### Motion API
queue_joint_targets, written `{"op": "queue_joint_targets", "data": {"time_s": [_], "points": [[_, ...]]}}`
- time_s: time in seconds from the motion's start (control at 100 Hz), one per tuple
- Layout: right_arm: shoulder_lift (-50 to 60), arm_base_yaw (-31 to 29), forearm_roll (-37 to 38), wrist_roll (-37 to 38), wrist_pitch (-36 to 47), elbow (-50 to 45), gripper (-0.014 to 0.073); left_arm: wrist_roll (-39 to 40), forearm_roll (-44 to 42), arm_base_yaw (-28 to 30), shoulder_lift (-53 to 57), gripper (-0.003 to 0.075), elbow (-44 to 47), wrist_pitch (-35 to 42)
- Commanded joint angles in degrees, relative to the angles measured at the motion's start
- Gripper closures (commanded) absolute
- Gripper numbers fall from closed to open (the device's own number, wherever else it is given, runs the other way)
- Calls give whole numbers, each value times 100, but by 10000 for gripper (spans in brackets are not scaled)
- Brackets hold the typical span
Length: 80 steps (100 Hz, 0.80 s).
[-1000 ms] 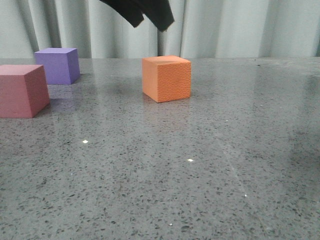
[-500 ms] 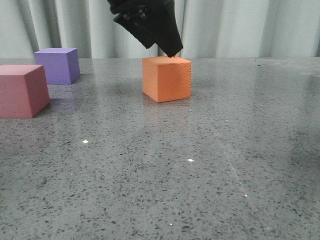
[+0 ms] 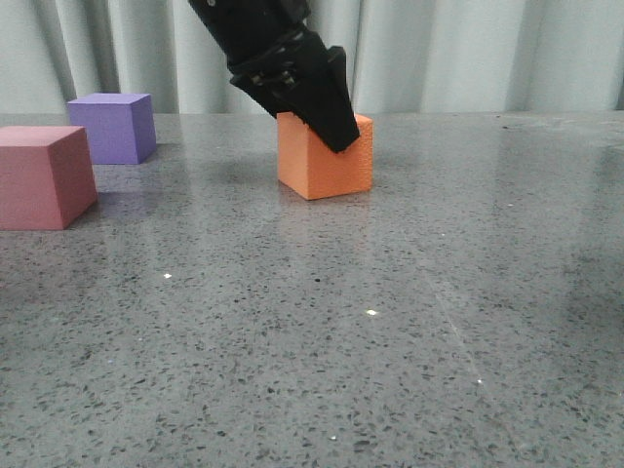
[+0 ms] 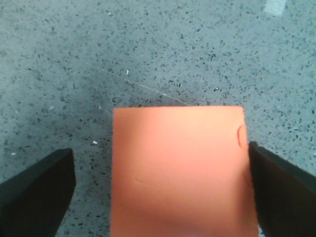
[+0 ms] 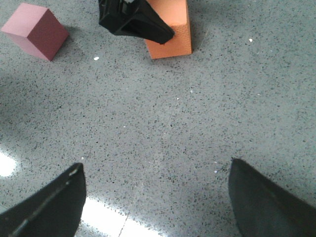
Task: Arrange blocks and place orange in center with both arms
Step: 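Lower the left gripper onto the orange cube and grasp it, then lift the orange cube and carry it toward the purple cube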
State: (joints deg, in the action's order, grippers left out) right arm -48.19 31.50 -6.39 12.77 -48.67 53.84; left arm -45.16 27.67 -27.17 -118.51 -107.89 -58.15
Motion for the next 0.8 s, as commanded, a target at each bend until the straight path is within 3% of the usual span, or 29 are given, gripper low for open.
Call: {"op": "queue_joint_targets", "data": {"time_s": [0.0, 0.21, 0.45, 0.57, 0.79], "points": [[71, -5, -48, -51, 394, 138, 2, 31, 263, -38, 264, 60, -198, 197], [71, -5, -48, -51, 394, 138, 2, 31, 263, -38, 204, 117, -198, 139], [71, -5, -48, -51, 394, 138, 2, 31, 263, -38, 204, 410, -198, 28], [71, -5, -48, -51, 394, 138, 2, 31, 263, -38, 204, 514, -222, -191], [71, -5, -48, -51, 394, 138, 2, 358, 263, -38, 215, 536, -893, -1094]]}}
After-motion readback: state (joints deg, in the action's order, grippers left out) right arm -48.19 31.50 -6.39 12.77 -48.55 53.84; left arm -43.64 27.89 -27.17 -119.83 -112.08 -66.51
